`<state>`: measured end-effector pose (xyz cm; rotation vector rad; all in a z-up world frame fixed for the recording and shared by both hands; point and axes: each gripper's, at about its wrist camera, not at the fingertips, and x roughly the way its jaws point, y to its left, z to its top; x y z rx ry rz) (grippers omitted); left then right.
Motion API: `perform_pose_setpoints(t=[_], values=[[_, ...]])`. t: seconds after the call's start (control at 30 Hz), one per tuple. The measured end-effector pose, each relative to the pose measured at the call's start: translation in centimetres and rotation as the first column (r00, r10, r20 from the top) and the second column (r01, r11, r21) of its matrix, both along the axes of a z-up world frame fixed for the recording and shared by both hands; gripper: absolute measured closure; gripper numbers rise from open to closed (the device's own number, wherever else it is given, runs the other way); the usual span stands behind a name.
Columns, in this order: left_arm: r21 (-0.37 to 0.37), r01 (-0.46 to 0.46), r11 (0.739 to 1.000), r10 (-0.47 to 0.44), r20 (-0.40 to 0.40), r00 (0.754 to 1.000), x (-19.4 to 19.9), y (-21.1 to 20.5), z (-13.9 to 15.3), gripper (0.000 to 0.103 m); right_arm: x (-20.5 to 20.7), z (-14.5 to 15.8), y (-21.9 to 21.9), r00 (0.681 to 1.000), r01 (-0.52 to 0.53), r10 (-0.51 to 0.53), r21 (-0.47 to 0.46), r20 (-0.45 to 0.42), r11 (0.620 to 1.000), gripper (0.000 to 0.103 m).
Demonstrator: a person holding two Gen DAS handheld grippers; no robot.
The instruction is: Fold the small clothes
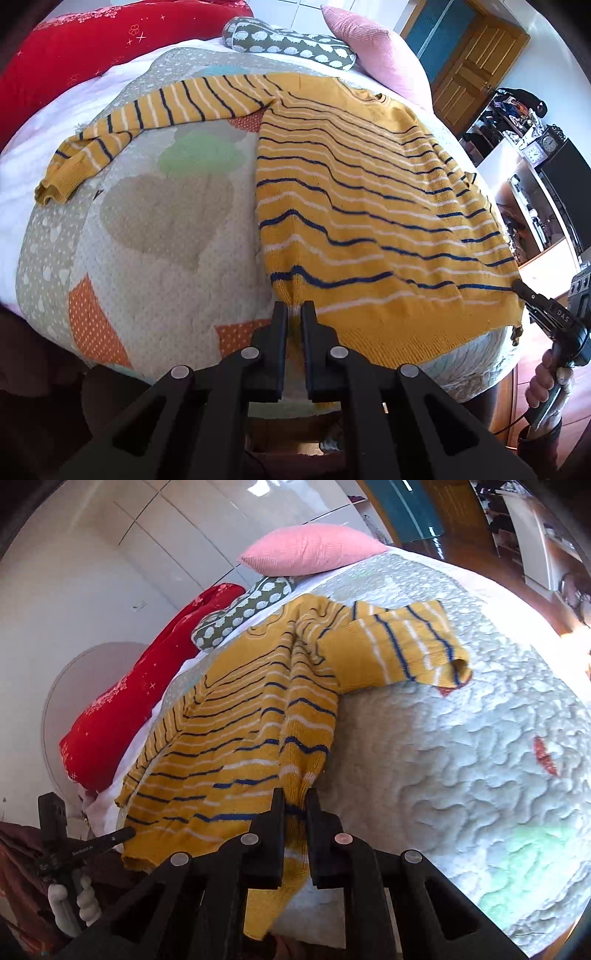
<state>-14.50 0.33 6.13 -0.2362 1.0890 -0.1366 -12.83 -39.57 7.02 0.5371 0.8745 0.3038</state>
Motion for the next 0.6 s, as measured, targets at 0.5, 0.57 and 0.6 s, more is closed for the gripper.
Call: perform_pose_setpoints(t=[0.5,0.57,0.6], values=[[0.100,-0.090,0.991,0.088,0.025,0.996,-1.8,2.1,-0.6,0.077,0.8,0.0,-3.6,0.989,0.148,-0.146,-0.114,0.028,0.982,0.080],[0.101,-0.082,0.992,0.077,0.048,0.996,-1.6,1.2,0.0,0.072,3.0,1.2,-3.6,0.987,0.152,-0.142,-0.143,0.075,0.978,0.059],[0.102,-0.073,0.992,0.068,0.054,0.996,-1.5,0.6,0.2,0.072,4.2,1.8,-3.3,0.985,0.152,-0.137,-0.166,0.101,0.974,0.048]])
